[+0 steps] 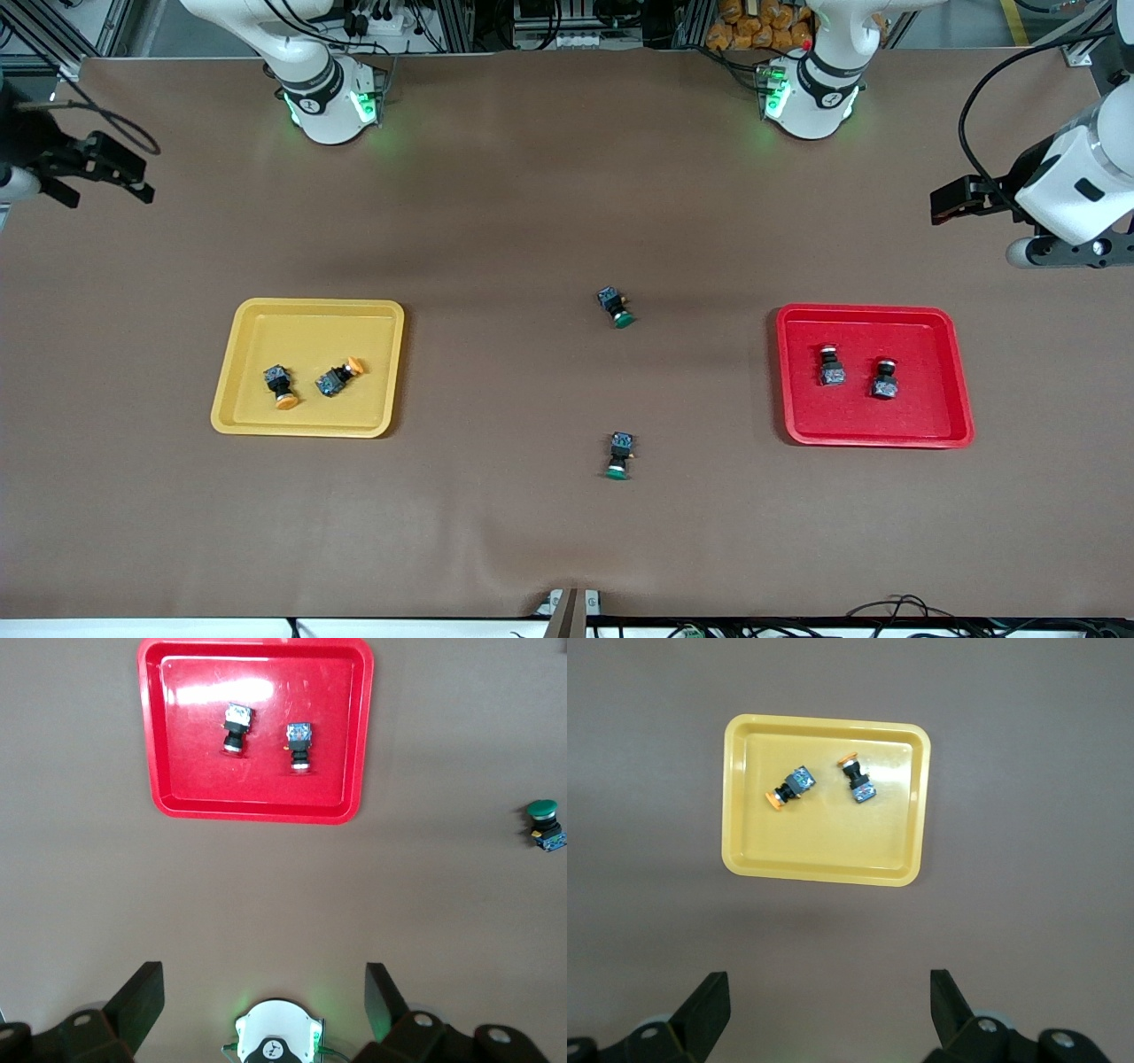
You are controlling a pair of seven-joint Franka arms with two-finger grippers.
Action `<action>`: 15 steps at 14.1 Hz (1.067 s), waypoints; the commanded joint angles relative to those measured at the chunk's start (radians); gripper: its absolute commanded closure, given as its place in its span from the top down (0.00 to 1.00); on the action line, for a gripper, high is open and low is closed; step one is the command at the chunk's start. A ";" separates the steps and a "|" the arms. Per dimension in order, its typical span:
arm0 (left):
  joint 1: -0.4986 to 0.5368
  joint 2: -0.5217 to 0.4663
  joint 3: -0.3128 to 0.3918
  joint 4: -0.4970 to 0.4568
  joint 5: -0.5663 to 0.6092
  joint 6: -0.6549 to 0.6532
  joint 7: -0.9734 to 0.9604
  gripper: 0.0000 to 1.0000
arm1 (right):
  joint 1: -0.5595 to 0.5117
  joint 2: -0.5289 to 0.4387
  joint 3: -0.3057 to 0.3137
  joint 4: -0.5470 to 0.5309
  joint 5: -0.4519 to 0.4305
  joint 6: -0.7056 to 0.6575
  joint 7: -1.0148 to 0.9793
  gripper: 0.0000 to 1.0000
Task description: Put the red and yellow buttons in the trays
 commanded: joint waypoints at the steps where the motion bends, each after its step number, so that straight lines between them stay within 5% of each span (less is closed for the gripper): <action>1: 0.007 -0.122 0.003 -0.138 -0.011 0.091 0.022 1.00 | 0.000 -0.053 -0.014 -0.033 -0.014 0.012 -0.030 1.00; 7: 0.001 -0.150 0.003 -0.158 -0.011 0.188 0.004 1.00 | -0.083 -0.044 -0.002 0.020 0.006 -0.046 -0.154 1.00; 10: -0.010 -0.129 0.009 -0.141 -0.009 0.189 -0.002 1.00 | -0.124 -0.026 0.061 0.061 0.044 -0.046 -0.125 1.00; 15: 0.021 -0.109 0.010 -0.126 -0.024 0.177 0.010 1.00 | -0.056 0.128 -0.001 0.262 0.061 -0.063 -0.126 1.00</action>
